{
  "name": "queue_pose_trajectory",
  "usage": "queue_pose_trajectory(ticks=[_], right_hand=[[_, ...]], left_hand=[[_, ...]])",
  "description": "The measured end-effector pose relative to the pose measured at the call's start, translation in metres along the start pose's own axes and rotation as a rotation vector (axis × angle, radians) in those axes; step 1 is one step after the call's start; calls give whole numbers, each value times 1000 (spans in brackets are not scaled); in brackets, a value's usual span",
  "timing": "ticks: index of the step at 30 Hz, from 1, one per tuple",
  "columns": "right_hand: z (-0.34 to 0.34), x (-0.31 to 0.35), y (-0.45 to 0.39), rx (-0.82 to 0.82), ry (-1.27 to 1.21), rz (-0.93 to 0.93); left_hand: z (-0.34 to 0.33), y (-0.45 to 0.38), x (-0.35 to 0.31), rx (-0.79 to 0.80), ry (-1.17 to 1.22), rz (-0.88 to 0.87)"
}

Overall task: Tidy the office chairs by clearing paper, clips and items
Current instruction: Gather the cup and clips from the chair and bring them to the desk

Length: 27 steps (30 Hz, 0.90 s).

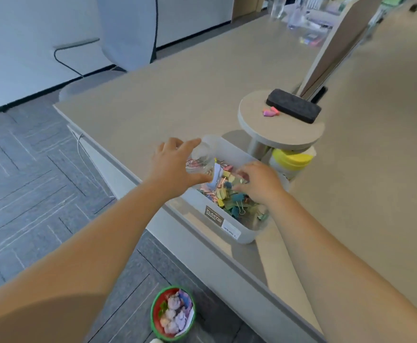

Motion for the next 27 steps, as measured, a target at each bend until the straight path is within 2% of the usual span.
queue_pose_trajectory(ticks=[3, 10, 19, 22, 27], right_hand=[[7, -3, 2, -28, -110, -14], [44, -33, 11, -254, -225, -43], [40, -62, 29, -195, -281, -29], [34, -58, 31, -170, -267, 1], [30, -36, 31, -151, -237, 58]], left_hand=[[-9, -14, -8, 53, -22, -63], [-43, -25, -48, 208, -69, -184], [-91, -25, -65, 342, -237, -184], [-86, -23, -63, 305, -228, -168], [-54, -8, -53, 85, -113, -121]])
Point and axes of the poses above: each hand's wrist, its own y-axis away from the middle knuckle, its own z-axis out of the back of the hand, x = y × z, the point moved 2 cm from there along -y, towards the middle knuckle, and after that the axes turned 4 degrees about -z, right-handed, at the moved point
